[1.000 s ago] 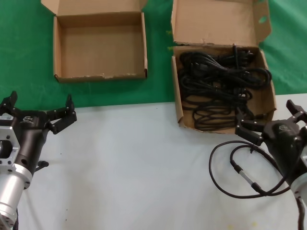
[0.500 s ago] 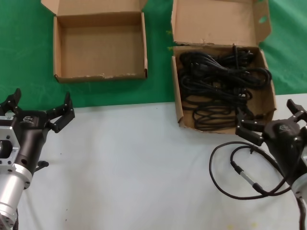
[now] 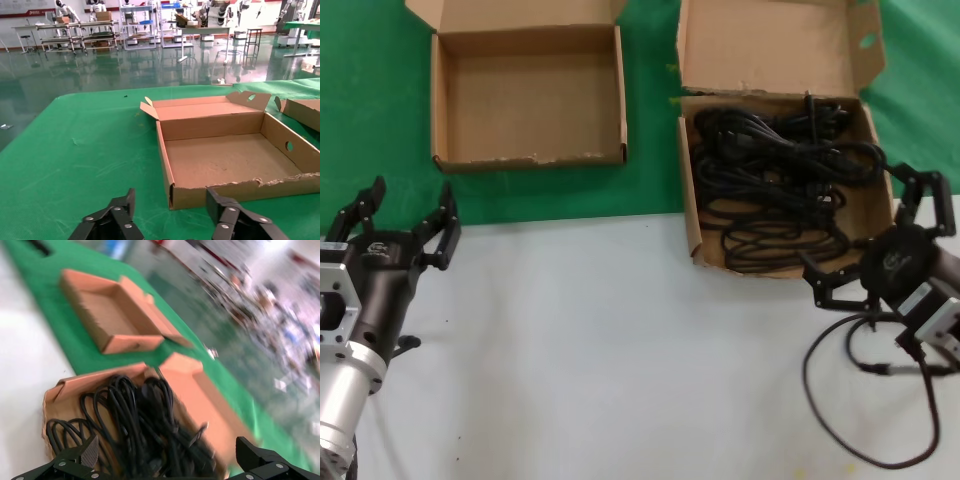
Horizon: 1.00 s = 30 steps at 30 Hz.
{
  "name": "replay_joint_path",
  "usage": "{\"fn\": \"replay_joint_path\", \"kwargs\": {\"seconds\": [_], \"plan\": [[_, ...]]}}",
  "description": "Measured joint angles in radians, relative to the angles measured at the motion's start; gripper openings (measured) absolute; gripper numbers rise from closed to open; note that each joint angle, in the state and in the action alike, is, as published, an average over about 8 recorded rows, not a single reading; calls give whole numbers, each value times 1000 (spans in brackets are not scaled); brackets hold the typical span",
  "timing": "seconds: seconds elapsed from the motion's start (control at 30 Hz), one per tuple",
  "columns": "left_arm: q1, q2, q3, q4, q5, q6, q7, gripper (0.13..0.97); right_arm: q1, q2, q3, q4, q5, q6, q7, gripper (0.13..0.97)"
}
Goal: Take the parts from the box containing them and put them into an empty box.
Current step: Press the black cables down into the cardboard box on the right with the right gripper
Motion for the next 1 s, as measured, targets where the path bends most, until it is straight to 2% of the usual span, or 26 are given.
{"fn": "replay_joint_path", "kwargs": {"seconds": [0.17,0.2,0.3,0.47,0.77,1.0], "plan": [[0,0,0,0,0,0,0,505,63,73,-17,-5,-24,-87,-181,966],[0,0,0,0,0,0,0,505,80,91,-28,-8,-33,-98,-201,966],[0,0,0,0,0,0,0,436,142,147,-75,-24,-73,-129,-231,966],[0,0,0,0,0,0,0,321,262,222,-168,-65,-152,-188,-203,965],[0,0,0,0,0,0,0,202,457,263,-296,-145,-282,-257,-92,952],[0,0,0,0,0,0,0,181,538,260,-351,-188,-345,-262,-46,913]]}}
